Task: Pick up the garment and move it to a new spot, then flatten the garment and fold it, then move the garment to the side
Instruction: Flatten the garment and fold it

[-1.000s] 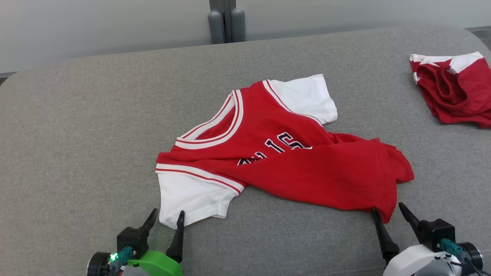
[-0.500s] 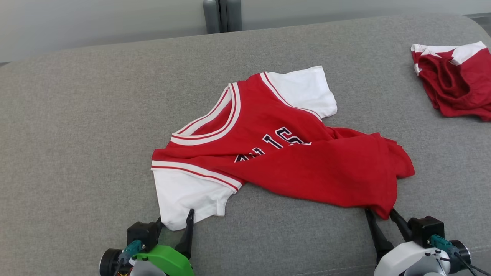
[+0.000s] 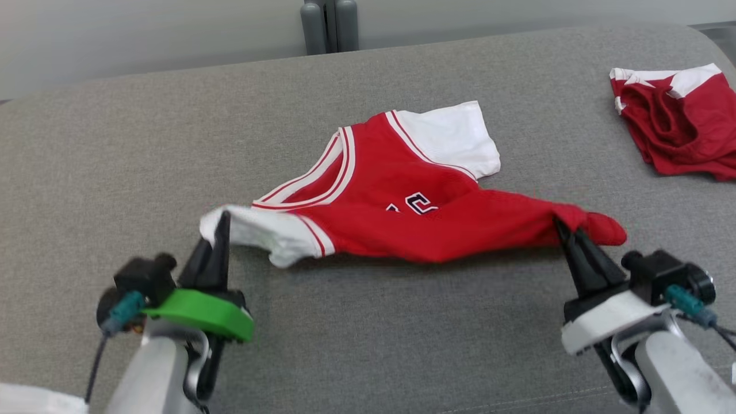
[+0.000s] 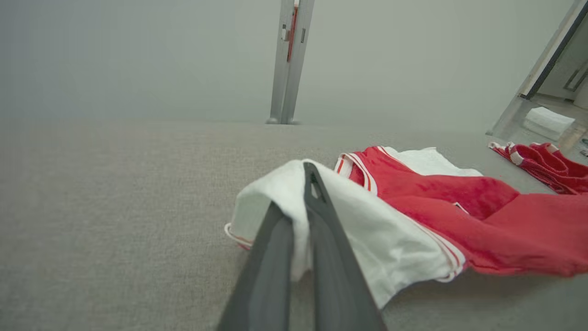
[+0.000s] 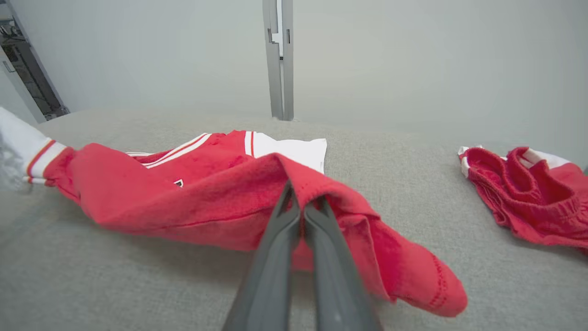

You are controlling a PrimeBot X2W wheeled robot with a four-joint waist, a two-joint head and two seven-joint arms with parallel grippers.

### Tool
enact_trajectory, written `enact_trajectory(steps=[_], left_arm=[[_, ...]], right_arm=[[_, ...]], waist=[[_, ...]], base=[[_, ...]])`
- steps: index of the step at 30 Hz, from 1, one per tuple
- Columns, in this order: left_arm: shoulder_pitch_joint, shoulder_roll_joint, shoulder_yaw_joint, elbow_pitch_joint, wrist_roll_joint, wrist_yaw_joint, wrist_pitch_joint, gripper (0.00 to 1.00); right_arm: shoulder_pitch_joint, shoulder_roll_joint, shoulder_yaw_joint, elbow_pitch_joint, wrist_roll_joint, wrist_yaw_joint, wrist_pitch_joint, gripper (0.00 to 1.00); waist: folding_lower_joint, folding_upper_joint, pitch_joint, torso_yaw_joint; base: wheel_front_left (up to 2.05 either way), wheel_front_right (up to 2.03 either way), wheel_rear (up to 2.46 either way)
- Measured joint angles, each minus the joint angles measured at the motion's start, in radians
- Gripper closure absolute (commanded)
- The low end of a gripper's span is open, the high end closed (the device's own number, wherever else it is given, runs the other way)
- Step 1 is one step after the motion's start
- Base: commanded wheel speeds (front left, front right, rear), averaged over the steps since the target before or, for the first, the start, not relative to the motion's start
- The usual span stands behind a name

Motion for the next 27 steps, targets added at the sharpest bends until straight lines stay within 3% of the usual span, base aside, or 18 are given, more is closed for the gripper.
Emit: enact_trajectory(steps=[4, 11, 20, 27], left_arm=[[-0.199, 0.074, -0.045, 0.004, -0.041, 0.0, 0.007, 1.0], [-0.634, 0.145, -0.069, 0.08, -0.175, 0.0, 0.111, 1.0], [-1.211, 0.18, -0.105, 0.277, -0.221, -0.001, 0.189, 1.0], [-1.56, 0.173, -0.116, 0.453, -0.175, 0.002, 0.149, 1.0]], right_arm=[[-0.173, -0.052, 0.052, 0.005, 0.048, 0.0, 0.0, 1.0], [-0.545, -0.085, 0.128, 0.102, 0.265, 0.0, 0.018, 1.0], [-1.078, -0.085, 0.172, 0.283, 0.46, -0.001, 0.117, 1.0], [-1.445, -0.068, 0.206, 0.464, 0.46, -0.001, 0.127, 1.0]], waist=[[0.0, 0.0, 0.027, -0.002], [0.0, 0.0, 0.11, -0.003], [0.0002, 0.0, 0.255, -0.011], [0.0001, 0.0, 0.35, -0.033]], base=[[0.0, 0.0, 0.0], [0.0, 0.0, 0.0], [0.0, 0.0, 0.0], [0.0, 0.0, 0.0]])
